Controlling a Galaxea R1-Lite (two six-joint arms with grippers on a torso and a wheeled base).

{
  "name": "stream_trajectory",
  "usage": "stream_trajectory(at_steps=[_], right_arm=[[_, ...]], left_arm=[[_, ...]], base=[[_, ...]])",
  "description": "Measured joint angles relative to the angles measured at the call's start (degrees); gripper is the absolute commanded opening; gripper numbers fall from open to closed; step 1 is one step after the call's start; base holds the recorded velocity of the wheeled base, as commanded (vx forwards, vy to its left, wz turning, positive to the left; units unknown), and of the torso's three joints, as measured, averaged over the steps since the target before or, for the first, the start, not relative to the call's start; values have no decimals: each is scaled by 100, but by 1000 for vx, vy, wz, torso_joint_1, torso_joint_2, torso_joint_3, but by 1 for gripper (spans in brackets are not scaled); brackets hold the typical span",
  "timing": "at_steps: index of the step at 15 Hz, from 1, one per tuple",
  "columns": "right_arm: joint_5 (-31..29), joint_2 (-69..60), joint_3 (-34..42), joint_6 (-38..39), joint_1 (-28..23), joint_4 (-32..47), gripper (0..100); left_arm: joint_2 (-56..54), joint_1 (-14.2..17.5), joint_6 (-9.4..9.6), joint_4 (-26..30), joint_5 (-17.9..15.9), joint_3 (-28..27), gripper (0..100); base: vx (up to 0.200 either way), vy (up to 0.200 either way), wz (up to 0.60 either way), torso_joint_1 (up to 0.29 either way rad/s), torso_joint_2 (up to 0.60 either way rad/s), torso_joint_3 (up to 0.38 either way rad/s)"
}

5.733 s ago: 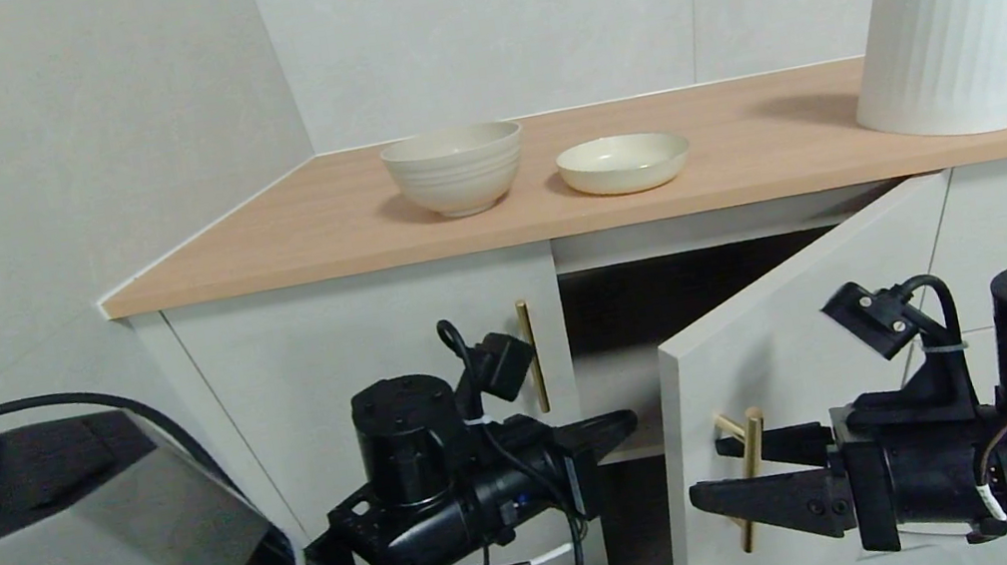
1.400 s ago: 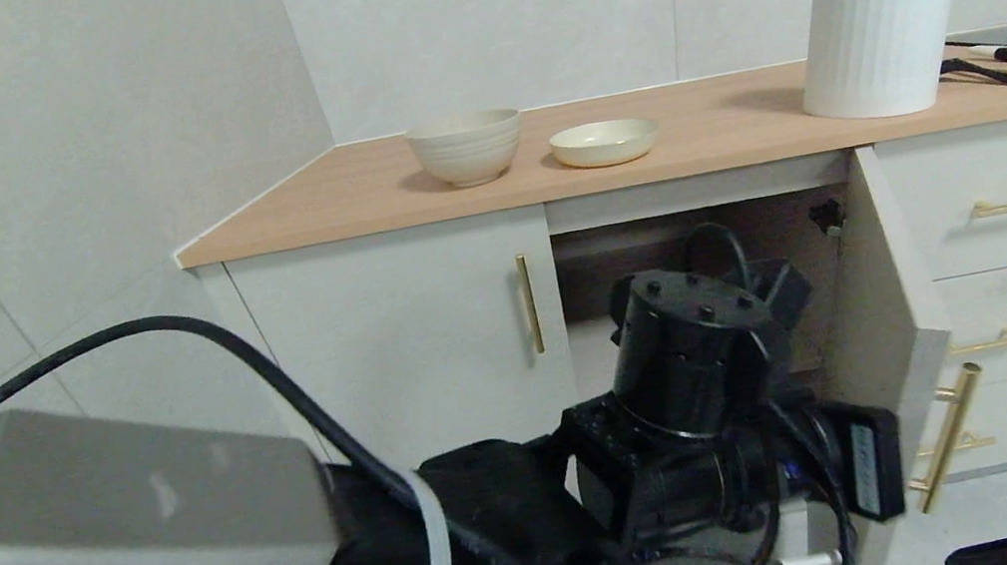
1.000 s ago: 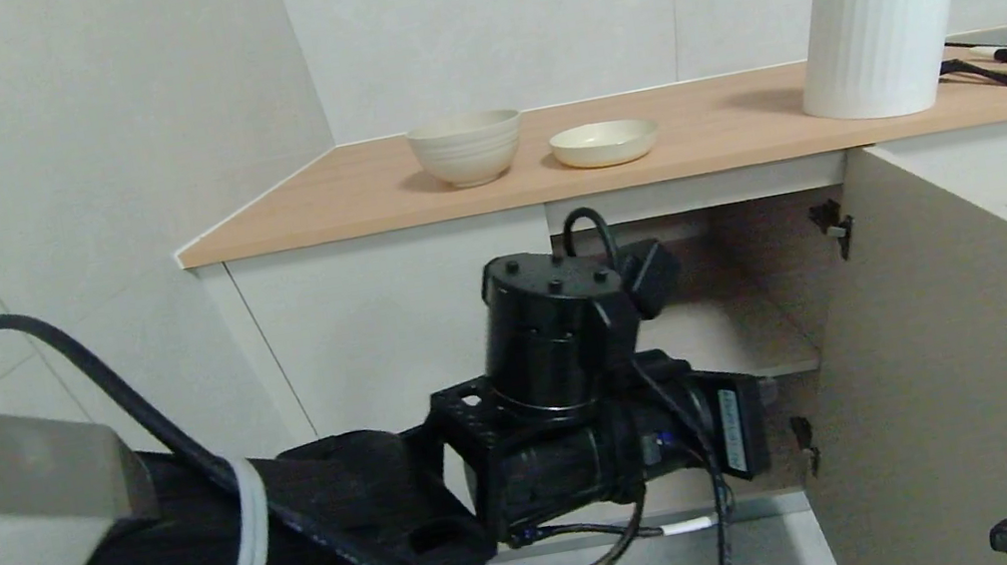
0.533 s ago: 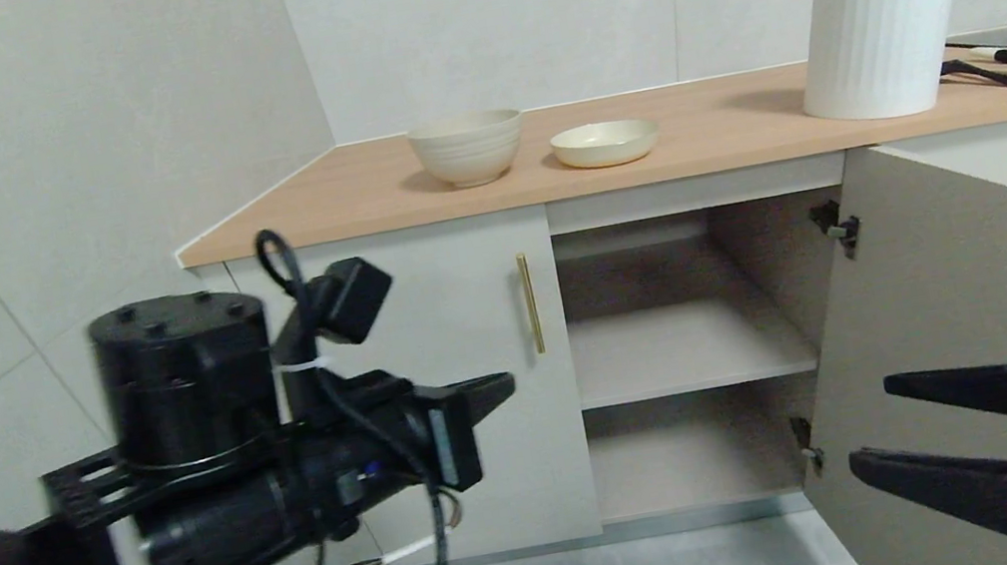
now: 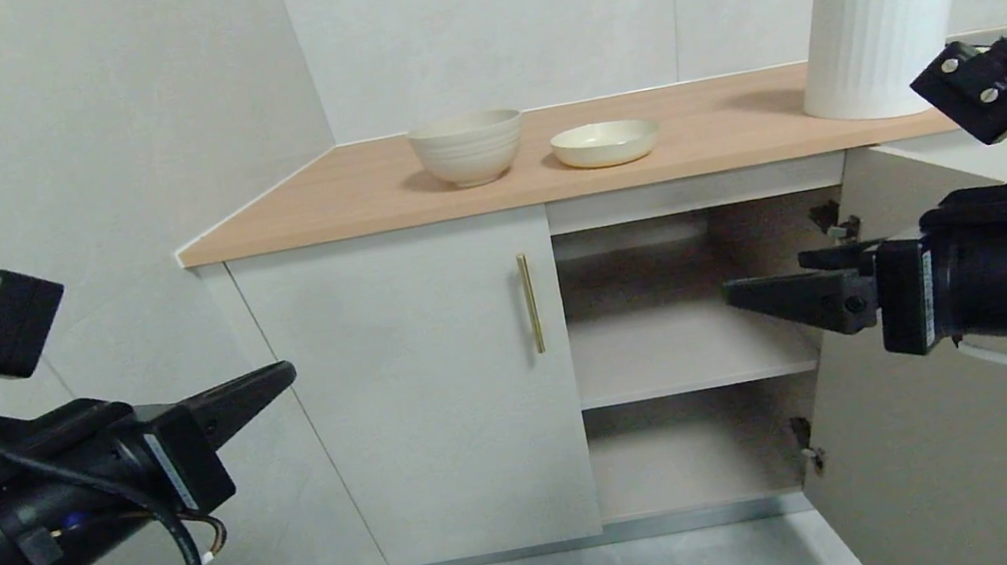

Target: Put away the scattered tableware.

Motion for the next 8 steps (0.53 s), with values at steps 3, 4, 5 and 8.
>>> stream_trajectory(at_steps=[3,4,5,8], right_arm=[[-7,11,-149,11,-13,294,100],[-33,-1,-195,18,-20,304,100],[-106,-4,-247,44,-20,304,100],[-450,74,-336,172,-18,307,100]], left_arm=[[-94,40,-101,261,-6,-223,100],[-110,41,-255,263,-11,-305,100],[-122,46,-294,260,-9,-363,100],[-146,46,-307,247,-9,-471,100]], base=[[0,0,0,0,0,0],[0,0,0,0,0,0],[0,0,0,0,0,0],[0,0,0,0,0,0]])
